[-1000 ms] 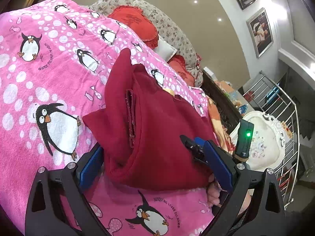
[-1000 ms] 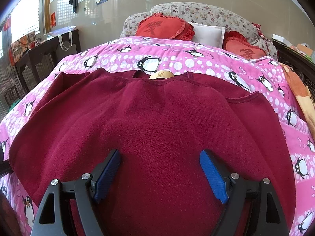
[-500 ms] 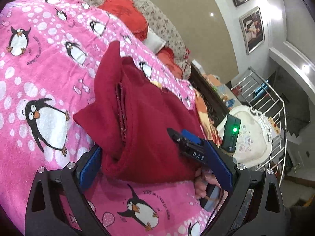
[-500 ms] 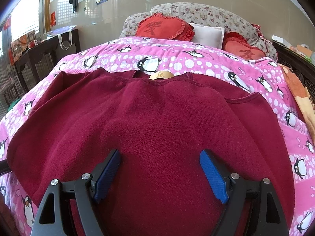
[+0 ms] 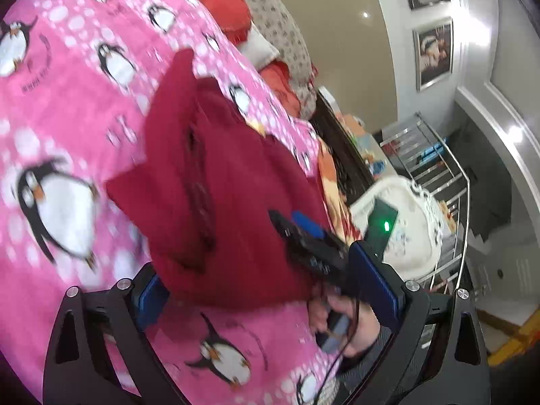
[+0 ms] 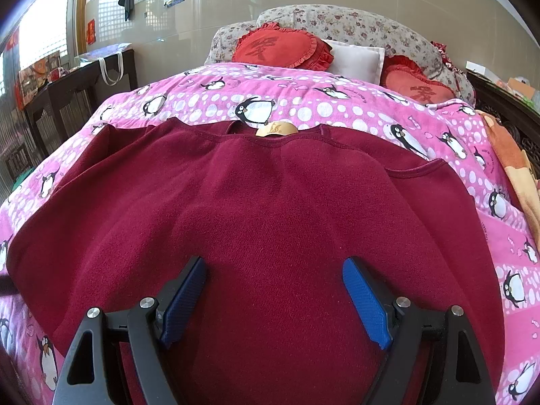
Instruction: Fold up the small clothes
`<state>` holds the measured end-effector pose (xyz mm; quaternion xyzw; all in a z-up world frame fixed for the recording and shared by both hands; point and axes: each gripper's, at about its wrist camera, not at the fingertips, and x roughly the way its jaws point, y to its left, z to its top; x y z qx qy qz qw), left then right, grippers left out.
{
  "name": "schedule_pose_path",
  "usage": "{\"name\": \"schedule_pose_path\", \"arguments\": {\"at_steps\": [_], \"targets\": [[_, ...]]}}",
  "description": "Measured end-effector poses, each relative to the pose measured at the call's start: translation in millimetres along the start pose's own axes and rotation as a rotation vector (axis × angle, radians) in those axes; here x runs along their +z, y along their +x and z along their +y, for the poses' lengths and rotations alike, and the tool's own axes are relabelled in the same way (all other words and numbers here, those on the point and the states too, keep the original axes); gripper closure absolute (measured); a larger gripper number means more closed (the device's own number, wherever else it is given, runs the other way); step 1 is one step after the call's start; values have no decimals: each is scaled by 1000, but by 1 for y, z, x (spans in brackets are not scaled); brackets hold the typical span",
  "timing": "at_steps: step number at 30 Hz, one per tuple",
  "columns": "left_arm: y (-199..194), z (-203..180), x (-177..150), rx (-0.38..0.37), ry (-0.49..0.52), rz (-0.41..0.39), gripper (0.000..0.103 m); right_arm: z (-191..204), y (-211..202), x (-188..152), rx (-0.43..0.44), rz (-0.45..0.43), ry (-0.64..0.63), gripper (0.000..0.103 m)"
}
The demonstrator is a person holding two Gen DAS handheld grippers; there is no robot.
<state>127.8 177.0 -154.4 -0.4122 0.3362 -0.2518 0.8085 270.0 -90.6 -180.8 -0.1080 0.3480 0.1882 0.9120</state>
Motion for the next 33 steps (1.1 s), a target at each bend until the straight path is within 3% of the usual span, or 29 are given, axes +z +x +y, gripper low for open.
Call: {"name": "schedule_pose_path", "arguments": {"at_steps": [3,5,9,11,13,16,18,20,23,26,29,31,32,33], "targets": [[1,1,0,36,16,-11,12,0,0,0,1,0,0,22],[6,0,-5,104,53,-17,20,0,0,0,-4,4,-3,22],[2,9,-14,240,32,-72,55,12,-4,22,-69,94,-30,22],[-1,14,-15,271,10,-89,65,23,-18,48,-15,66,-30,22],[-2,14,-18,297,15,-100,71,40,-23,81,131,60,1,20],[0,6,-24,357,63,-110,72,74,-1,115,301,140,15,18],[4,1,-27,390,96,-113,72,95,25,127,341,213,9,18],[5,-3,-29,409,124,-112,72,112,55,131,347,295,33,18],[9,-12,-31,424,179,-109,73,125,75,135,329,335,73,18],[13,-22,-36,438,250,-110,75,137,80,137,300,340,31,18],[14,-26,-39,443,278,-114,76,150,94,134,246,419,-45,18],[13,-24,-39,439,268,-115,76,155,97,132,188,415,-110,32],[13,-23,-39,438,264,-113,76,156,99,130,153,422,-141,47],[12,-23,-39,438,261,-112,76,156,100,129,170,431,-143,64]]}}
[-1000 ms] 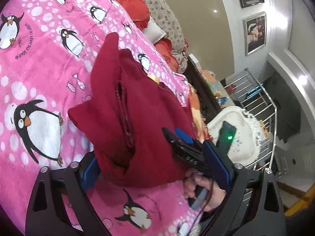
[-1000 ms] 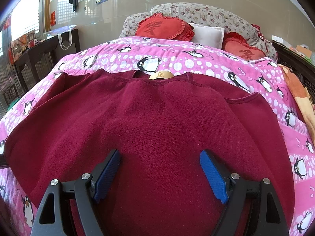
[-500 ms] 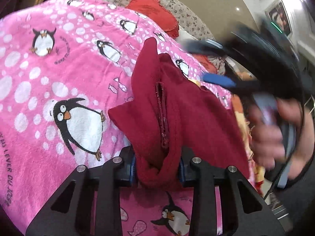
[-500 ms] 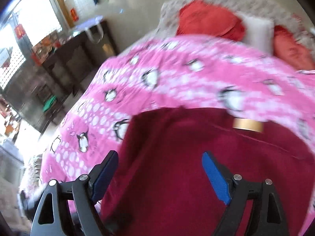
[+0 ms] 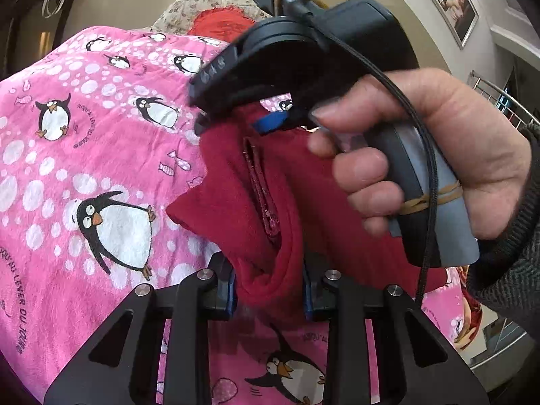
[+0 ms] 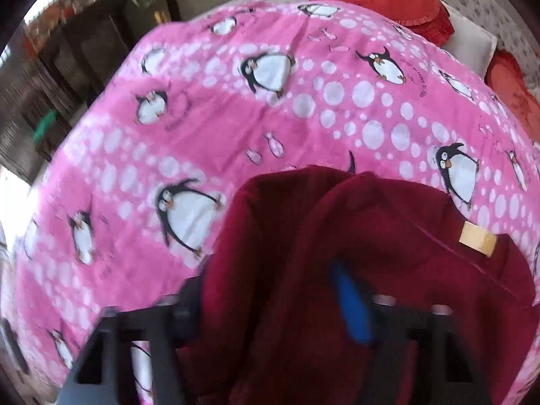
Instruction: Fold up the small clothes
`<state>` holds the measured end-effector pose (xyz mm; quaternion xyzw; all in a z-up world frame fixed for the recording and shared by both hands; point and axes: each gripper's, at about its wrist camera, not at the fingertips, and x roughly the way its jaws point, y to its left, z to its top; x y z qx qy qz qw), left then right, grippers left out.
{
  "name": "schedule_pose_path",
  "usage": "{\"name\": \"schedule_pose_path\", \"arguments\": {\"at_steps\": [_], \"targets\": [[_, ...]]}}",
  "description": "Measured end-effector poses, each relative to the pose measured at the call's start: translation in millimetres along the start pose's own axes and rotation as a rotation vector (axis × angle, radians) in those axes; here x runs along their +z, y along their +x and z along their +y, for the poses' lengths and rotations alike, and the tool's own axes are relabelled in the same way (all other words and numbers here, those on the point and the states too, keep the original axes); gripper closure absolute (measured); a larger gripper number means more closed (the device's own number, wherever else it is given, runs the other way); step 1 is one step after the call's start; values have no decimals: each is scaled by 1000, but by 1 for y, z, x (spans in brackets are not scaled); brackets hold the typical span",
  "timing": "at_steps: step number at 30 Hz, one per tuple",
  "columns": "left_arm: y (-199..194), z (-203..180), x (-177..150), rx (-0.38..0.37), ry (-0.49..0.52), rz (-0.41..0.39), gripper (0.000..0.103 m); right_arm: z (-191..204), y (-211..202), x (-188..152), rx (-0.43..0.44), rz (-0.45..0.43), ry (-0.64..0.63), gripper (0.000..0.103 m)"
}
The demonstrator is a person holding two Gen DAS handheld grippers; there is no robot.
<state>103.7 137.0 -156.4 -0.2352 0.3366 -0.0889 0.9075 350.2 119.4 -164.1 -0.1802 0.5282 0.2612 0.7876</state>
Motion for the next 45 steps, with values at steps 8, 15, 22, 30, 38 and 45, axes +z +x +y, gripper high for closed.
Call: {"name": "schedule_pose_path", "arguments": {"at_steps": [8,15,22,30,38,45], "targets": [[-15,-10,21,24,15,-30,79,-45,-43,-20,174,-126,125,89],[-38,-91,32,-37,182,-63,81,-115,-115,-56,333,-266,234,89],[-9,-196,23,-151,345,22,81,-216,-180,-102,408,-265,287,89],[60,-248,-13,-142,440,247,76,-308,-135,-154,288,-151,399,89],[15,-230,-1,-251,383,226,74,-328,-145,-201,175,-377,521,78],[19,-155,30,-76,232,124,71,-252,-217,-220,309,-577,233,78]]}}
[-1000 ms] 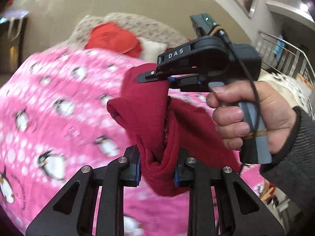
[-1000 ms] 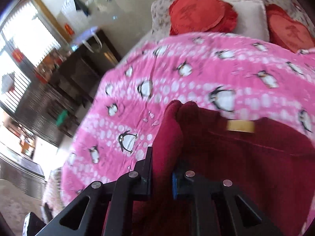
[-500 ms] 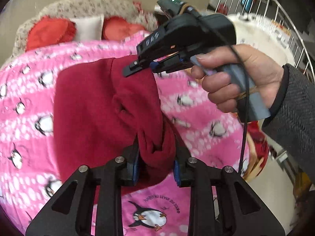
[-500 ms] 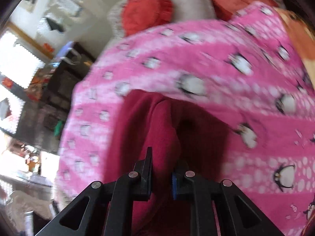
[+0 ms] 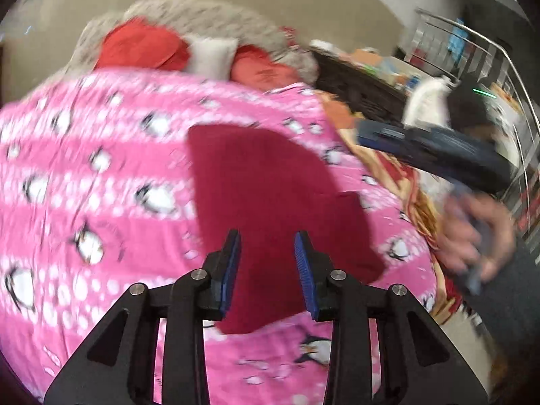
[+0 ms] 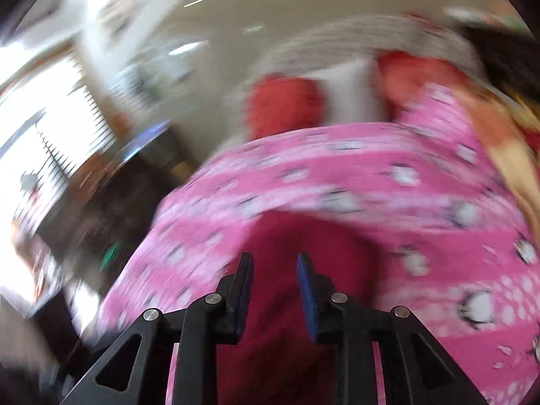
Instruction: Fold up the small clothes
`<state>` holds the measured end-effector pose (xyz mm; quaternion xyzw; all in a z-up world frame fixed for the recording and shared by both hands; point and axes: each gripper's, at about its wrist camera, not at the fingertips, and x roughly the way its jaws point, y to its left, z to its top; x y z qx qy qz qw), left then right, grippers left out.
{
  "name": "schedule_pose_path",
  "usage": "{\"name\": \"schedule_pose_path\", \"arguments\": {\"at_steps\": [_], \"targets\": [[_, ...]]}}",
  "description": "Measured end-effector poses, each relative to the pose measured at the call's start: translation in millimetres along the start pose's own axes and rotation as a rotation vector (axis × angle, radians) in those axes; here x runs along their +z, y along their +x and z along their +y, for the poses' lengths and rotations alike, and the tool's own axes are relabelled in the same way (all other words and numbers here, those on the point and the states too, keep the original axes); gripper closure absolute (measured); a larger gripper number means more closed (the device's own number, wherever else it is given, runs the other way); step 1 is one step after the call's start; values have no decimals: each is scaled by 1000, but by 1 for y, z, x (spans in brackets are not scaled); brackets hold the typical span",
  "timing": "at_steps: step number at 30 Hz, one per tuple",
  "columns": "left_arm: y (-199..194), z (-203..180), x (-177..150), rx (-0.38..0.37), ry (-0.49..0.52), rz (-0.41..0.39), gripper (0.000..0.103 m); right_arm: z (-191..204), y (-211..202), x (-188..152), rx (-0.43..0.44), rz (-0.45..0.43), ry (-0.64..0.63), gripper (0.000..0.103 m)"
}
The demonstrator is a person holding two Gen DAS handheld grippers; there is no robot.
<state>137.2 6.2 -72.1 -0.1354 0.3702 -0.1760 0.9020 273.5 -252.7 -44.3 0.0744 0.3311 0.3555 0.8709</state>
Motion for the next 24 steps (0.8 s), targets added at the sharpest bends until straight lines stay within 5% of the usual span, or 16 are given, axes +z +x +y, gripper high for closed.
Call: {"name": "schedule_pose_path", "arguments": {"at_steps": [2,4,8,12,20,24], "targets": [[11,8,-4,-6,-28,32,72,39,9,-18,33,61,-128,78],[19,2,-20,-13,-28,55,71,57,26,-41,-52,126,-206,78],[25,-14,-28,-40,25,78,71,13,52,-84,-269,228,-202,80],[30,-25,-26,-23,63,72,71,-11,33,-95,-174,137,-150,80],[53,-11,33,12,35,10,71,-8,38,-115,-184,4,-220,80],[104,-6,76,28,-3,43,71,-7,36,-120,-194,-30,-225,80]]}}
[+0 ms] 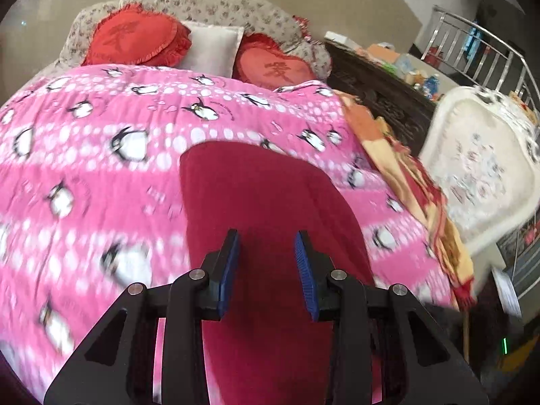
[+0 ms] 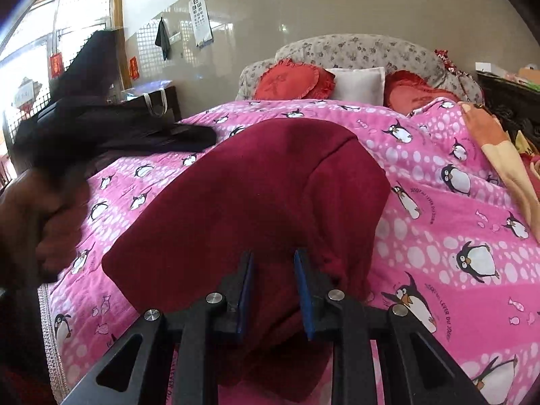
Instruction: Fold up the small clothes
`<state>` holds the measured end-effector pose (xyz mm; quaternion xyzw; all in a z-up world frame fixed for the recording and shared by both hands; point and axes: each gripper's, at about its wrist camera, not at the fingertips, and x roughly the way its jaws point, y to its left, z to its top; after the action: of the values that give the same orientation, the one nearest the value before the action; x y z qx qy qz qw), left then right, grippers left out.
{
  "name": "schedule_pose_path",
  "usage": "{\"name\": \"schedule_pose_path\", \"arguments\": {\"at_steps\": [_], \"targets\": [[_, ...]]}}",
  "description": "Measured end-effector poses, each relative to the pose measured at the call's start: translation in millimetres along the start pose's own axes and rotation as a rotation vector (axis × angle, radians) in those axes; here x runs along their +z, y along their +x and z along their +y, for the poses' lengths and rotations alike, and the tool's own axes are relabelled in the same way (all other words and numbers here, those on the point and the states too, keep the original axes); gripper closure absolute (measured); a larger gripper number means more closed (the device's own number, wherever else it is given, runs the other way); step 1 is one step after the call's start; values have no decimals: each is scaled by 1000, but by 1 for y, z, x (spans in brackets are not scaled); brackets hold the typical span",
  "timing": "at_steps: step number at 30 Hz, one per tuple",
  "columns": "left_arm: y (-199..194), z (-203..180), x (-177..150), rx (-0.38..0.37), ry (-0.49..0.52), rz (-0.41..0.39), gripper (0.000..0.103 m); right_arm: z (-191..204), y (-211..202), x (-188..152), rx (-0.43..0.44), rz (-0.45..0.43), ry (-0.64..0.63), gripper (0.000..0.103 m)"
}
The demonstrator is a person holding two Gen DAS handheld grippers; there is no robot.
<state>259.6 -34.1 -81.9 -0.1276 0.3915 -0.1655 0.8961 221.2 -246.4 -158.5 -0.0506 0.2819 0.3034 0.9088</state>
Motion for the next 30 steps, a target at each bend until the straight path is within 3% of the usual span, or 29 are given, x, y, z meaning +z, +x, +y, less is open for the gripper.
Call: {"name": "schedule_pose_path", "arguments": {"at_steps": [4,6,8,12,18,21,22,25,27,28,29,30], "targets": [[63,13,25,49,-65,129,63,-2,-2,-1,4,-14,11,80],[87,32,26,44,-152,182,61,-8,-2,-2,16,-21,34,80],[94,39,25,47,-165,167,64,-12,-2,-3,30,-25,54,80],[97,17,23,177,-27,153,63,-14,-2,-2,40,-25,64,80],[86,21,16,158,-31,113,64,-21,-13,20,89,8,103,81],[82,17,13,172,-19,94,64,-40,-27,54,-12,-103,146,78],[84,14,13,182,-7,94,64,-47,-20,65,-48,-97,157,78],[85,10,12,206,26,93,64,-61,29,81,-20,4,125,78],[86,11,12,209,33,96,64,-72,80,70,-49,179,101,78],[88,10,13,213,34,99,64,-78,91,61,-40,194,110,78],[88,10,13,214,35,96,64,-85,88,56,-17,131,139,77],[87,9,13,215,40,93,64,-93,87,52,9,126,193,77]]}}
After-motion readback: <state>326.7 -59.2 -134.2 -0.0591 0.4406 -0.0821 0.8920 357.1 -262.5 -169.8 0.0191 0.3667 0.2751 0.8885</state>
